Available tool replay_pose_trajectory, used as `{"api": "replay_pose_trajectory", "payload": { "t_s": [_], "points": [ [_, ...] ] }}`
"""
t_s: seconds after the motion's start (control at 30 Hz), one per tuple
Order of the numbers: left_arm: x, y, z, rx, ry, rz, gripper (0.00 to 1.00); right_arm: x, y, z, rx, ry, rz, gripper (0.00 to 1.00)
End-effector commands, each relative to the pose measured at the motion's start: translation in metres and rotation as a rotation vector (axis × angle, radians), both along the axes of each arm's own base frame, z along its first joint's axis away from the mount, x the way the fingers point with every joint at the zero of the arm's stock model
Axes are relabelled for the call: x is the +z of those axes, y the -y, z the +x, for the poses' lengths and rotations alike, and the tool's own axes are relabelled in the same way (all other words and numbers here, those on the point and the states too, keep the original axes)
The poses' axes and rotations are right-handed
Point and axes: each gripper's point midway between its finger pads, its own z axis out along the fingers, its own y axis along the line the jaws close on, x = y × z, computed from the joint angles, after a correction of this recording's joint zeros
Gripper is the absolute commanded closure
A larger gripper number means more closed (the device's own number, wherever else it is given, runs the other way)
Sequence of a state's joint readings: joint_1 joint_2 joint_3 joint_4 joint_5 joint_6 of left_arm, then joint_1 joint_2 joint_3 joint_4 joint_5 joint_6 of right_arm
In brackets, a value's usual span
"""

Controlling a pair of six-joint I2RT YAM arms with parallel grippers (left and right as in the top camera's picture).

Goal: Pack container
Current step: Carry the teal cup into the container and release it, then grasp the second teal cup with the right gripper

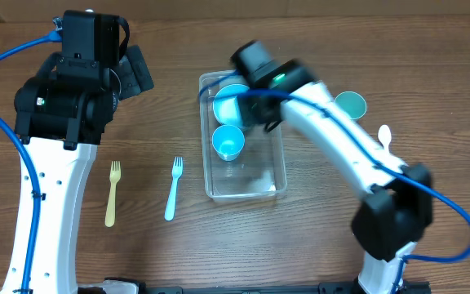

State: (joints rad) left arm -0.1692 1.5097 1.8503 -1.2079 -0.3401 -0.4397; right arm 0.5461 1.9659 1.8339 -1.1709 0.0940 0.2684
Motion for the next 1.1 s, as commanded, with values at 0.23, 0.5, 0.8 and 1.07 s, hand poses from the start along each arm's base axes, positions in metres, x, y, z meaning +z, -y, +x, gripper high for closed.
{"api": "replay_pose_trajectory", "payload": {
  "t_s": [0.23, 0.5, 0.8, 1.07],
  "points": [
    [0.002, -0.002, 0.001, 0.014, 0.01, -0.01, 0.0, 0.043, 0.244, 0.029, -0.586, 0.039, 0.02, 0.47],
    [0.002, -0.002, 0.001, 0.014, 0.01, -0.01, 0.0, -0.066, 0.247, 0.021, -0.601, -0.026, 0.106, 0.54],
    [0.002, -0.002, 0.001, 0.014, 0.01, -0.01, 0.0, -0.09, 0.247, 0.015, -0.602, -0.027, 0.106, 0.73],
    [0.002, -0.002, 0.001, 0.014, 0.01, -0.011, 0.0, -0.086, 0.248, 0.019, -0.602, -0.013, 0.107, 0.96]
  ]
}}
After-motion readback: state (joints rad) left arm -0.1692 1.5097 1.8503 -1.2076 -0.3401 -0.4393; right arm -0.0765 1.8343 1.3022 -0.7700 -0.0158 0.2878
